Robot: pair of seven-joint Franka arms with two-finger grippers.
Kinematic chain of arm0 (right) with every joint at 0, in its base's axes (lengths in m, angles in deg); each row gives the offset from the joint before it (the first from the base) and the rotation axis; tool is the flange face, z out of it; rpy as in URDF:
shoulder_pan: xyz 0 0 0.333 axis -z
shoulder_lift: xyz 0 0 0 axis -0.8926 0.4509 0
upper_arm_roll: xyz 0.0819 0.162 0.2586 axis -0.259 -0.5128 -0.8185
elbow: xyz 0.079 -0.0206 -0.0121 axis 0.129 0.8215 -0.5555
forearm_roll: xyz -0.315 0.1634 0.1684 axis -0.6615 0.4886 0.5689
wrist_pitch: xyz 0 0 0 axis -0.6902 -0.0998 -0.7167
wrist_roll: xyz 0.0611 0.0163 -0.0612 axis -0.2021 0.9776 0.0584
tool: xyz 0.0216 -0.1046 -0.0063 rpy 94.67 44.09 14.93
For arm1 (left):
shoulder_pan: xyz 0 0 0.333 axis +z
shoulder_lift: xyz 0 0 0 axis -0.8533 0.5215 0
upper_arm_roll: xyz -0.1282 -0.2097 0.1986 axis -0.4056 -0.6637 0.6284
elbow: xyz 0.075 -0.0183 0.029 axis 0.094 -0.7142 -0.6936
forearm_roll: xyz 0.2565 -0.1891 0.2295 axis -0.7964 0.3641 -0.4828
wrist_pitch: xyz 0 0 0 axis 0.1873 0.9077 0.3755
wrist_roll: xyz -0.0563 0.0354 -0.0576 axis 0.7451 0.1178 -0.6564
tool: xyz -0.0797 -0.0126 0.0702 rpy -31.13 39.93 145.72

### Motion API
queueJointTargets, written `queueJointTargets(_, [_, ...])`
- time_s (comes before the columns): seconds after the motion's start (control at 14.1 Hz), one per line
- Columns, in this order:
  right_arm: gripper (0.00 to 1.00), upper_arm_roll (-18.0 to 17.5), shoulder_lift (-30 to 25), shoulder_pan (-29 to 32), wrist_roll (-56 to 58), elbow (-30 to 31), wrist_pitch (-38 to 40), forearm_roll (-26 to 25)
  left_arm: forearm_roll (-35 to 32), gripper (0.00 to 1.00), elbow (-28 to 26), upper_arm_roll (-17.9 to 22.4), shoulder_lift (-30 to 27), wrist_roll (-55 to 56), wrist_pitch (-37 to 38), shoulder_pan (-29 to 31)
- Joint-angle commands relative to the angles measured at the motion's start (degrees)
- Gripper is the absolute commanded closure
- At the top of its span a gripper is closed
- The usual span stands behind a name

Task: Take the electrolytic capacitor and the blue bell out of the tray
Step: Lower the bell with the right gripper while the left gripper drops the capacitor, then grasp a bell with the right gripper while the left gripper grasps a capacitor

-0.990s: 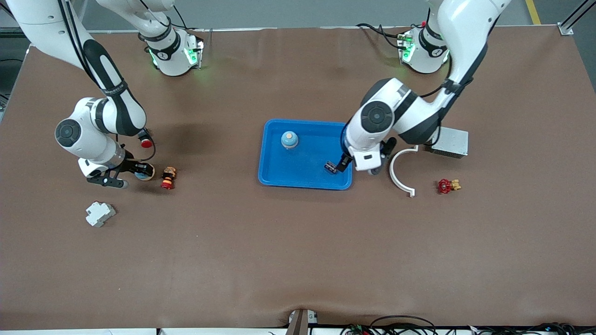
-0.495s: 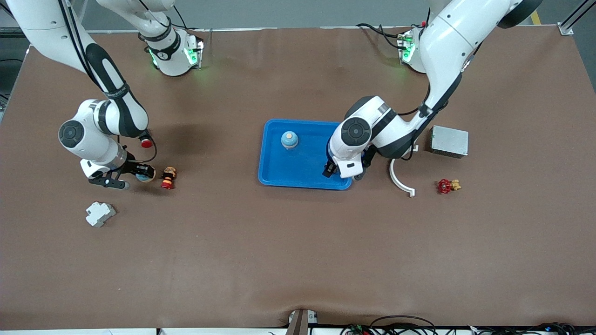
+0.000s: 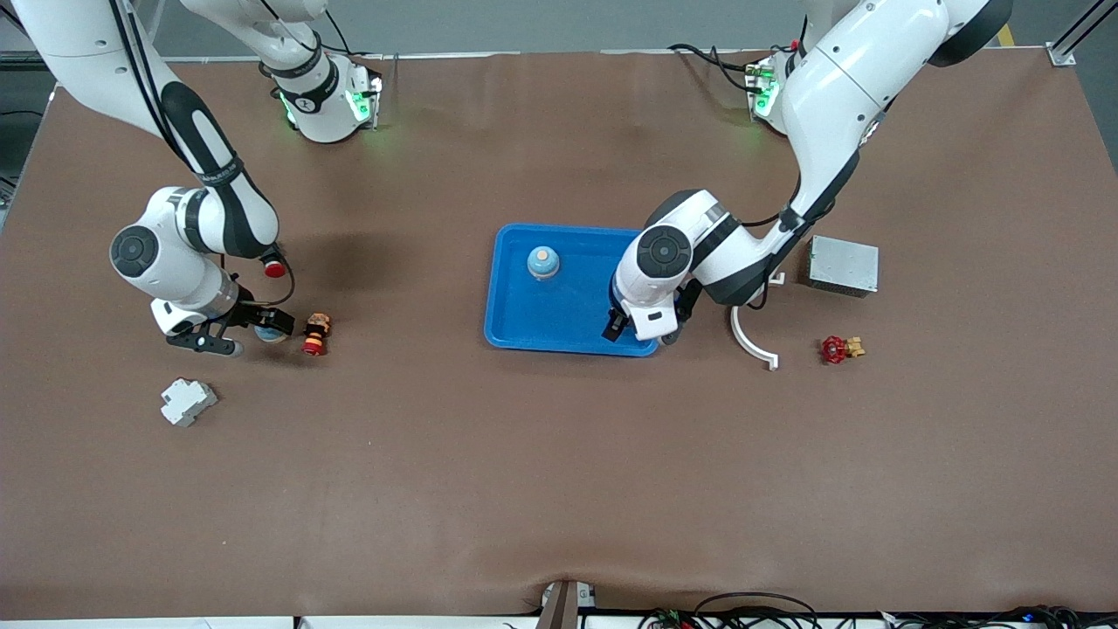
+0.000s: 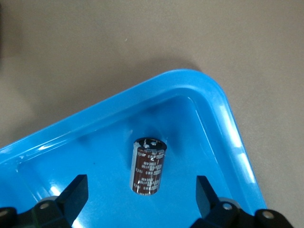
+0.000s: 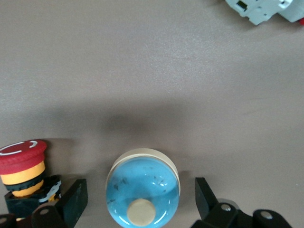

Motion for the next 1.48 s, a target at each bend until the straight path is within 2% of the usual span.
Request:
queueJointTargets(0.0, [0.0,-0.7,-2.5,-1.9,-0.1,-0.3,1.3,0.8,-3.2,0.0,0.9,0.4,1.6,2.0,-0.6,-0.7])
queueJointTargets(0.07, [0.0,-0.7,-3.9,-3.1,-1.3,-1.1,4.7,0.8,-3.9,0.01,1.1,0.4,2.3,2.0,-0.7,-0.8])
queueJointTargets(0.28, [0.0,-0.7,-6.7,-7.5,-9.4,-6.8,18.1,0.6,-4.0,0.47,1.0,0.4,2.4,2.0,-0.8,-1.0])
queueJointTargets(0.49, [0.0,-0.8,-8.9,-13.2,-22.7,-7.8,20.3,0.8,-4.0,0.56,1.0,0.4,3.1,2.0,-1.7,-1.0])
queueJointTargets(0.57, [0.0,-0.8,-9.2,-15.8,-27.6,-7.8,20.1,0.8,-4.0,0.73,1.0,0.4,3.1,2.0,-1.7,-1.0])
queueJointTargets(0.64, [0.0,-0.8,-9.2,-18.3,-32.1,-7.9,19.7,1.0,-4.0,0.99,1.1,0.4,2.6,2.3,-1.7,-1.0])
queueJointTargets(0.92, [0.0,-0.8,-8.9,-27.0,-40.0,-8.1,16.3,9.4,-4.1,1.0,1.7,0.0,-4.1,3.3,2.5,0.4])
queueJointTargets(1.06, [0.0,-0.7,-8.7,-31.8,-47.3,-8.3,14.8,9.5,-3.9,1.0,1.7,0.0,-9.0,1.6,7.4,0.9])
queueJointTargets(1.41, [0.0,-0.5,-5.6,-42.8,-63.3,-11.1,11.7,9.0,0.1,1.0,1.2,-1.1,-16.9,-12.8,19.2,6.8])
